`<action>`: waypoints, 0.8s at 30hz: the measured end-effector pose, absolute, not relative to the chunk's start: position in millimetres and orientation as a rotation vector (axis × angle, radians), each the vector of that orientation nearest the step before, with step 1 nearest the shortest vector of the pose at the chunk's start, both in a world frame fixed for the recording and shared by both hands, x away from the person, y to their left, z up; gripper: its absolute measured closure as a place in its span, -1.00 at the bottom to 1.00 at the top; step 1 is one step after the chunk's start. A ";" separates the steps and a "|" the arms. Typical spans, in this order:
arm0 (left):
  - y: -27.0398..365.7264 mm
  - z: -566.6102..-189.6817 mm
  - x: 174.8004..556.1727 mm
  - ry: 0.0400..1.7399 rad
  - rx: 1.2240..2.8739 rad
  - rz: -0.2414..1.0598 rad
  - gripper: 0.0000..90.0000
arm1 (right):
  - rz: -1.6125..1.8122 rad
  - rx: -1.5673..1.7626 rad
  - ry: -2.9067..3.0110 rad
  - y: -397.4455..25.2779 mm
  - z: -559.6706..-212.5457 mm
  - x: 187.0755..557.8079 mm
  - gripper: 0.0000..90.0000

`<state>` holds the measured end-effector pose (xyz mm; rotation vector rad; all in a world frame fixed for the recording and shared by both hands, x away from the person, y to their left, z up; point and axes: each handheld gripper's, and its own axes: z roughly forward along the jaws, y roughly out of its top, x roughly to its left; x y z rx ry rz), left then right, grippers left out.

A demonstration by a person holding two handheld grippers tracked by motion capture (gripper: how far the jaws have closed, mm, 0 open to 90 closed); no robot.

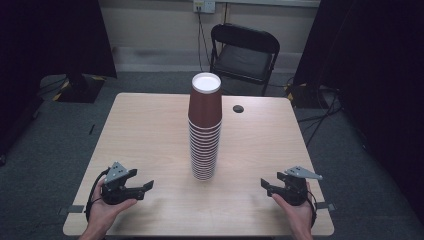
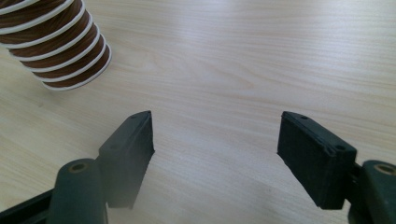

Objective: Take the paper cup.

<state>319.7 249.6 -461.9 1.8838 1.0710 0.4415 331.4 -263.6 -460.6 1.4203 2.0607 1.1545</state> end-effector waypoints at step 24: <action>233.6 -433.3 313.7 0.951 1.798 0.498 -0.39 | 1.187 1.401 2.114 -259.1 -459.5 326.1 -0.35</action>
